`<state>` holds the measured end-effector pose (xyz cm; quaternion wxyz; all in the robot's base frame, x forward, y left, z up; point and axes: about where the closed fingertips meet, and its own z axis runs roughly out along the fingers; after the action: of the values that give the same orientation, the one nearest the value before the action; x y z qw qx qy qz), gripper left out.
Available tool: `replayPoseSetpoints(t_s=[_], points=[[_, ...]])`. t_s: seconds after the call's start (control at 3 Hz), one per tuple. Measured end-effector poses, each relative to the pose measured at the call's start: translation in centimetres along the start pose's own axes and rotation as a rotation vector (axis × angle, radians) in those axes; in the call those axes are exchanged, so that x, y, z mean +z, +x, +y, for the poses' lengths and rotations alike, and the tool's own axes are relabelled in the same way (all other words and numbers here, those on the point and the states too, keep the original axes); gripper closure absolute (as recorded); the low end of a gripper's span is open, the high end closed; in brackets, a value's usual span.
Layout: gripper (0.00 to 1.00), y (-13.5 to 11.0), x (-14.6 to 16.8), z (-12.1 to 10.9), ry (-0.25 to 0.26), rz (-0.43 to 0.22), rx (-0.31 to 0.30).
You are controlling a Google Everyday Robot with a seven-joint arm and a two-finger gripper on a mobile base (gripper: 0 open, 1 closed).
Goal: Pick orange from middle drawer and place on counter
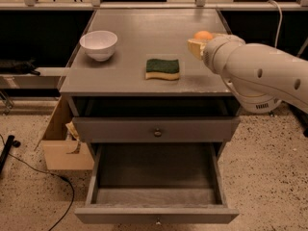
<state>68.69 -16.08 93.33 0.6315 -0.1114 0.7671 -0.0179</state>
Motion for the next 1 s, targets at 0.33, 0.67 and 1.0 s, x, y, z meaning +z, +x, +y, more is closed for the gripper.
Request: replayPoseSetpoints(t_s=[0.33,0.67,1.0], points=[[1.0,1.6,0.9,0.3,0.001,0.036,-0.002],[1.0,5.0,2.2,0.6,0.004,0.113,-0.01],[1.0,6.4,3.2,0.0,0.028,0.146,0.006]])
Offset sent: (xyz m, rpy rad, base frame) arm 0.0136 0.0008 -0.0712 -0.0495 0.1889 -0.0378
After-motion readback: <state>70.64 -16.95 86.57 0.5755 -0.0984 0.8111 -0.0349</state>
